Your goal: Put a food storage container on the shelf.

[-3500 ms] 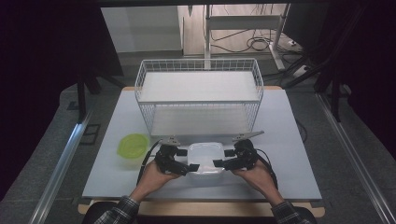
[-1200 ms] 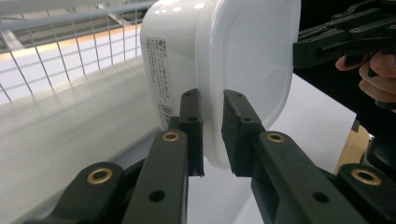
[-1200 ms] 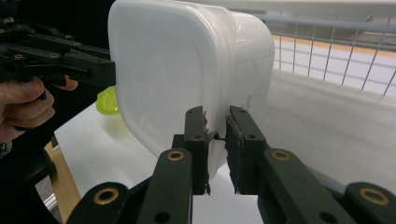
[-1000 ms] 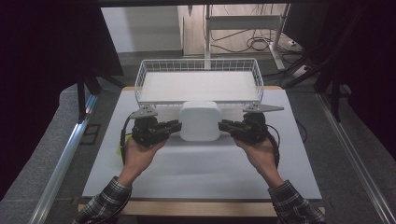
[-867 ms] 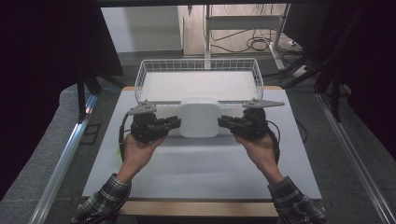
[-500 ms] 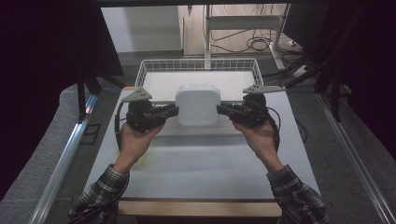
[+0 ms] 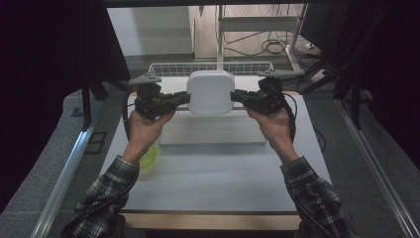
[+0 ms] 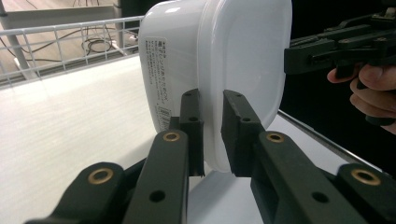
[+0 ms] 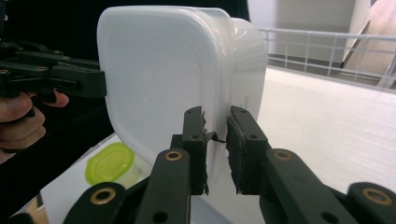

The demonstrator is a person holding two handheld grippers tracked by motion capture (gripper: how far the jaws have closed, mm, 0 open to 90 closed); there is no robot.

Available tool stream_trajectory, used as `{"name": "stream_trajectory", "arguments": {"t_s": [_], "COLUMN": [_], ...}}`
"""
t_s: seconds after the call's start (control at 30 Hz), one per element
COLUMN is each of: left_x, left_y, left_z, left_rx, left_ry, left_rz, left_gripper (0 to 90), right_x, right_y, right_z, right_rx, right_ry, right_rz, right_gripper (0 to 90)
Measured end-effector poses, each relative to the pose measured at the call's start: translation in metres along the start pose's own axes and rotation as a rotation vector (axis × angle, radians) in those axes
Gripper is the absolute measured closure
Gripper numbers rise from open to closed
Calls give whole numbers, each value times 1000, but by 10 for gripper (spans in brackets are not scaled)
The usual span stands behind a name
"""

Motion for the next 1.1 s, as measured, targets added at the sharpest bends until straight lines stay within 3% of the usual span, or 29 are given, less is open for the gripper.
{"name": "stream_trajectory", "arguments": {"t_s": [0.17,0.43,0.63,1.1], "left_x": [-10,-23,-28,-35], "left_y": [7,4,5,12], "left_z": [-11,-22,-25,-34], "left_rx": [-4,-13,0,22], "left_ry": [-7,-13,-26,-24], "left_rz": [19,63,69,77], "left_gripper": [793,784,774,608], "right_x": [11,19,23,23], "right_y": [9,11,12,19], "right_z": [-7,-17,-23,-33], "right_rx": [2,-9,-13,-13], "right_ry": [-16,-24,-22,-34], "right_rz": [-21,-48,-62,-44], "right_gripper": [771,767,754,634]}}
Point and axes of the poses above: each handheld gripper's, and its own axes: z roughly backward along the jaws, y roughly out of its top, x roughly to its right, the point moved 6 cm from there along -z, roughly forward along the jaws, and after that the axes turned 1 degree about x, right-handed, at the moved point
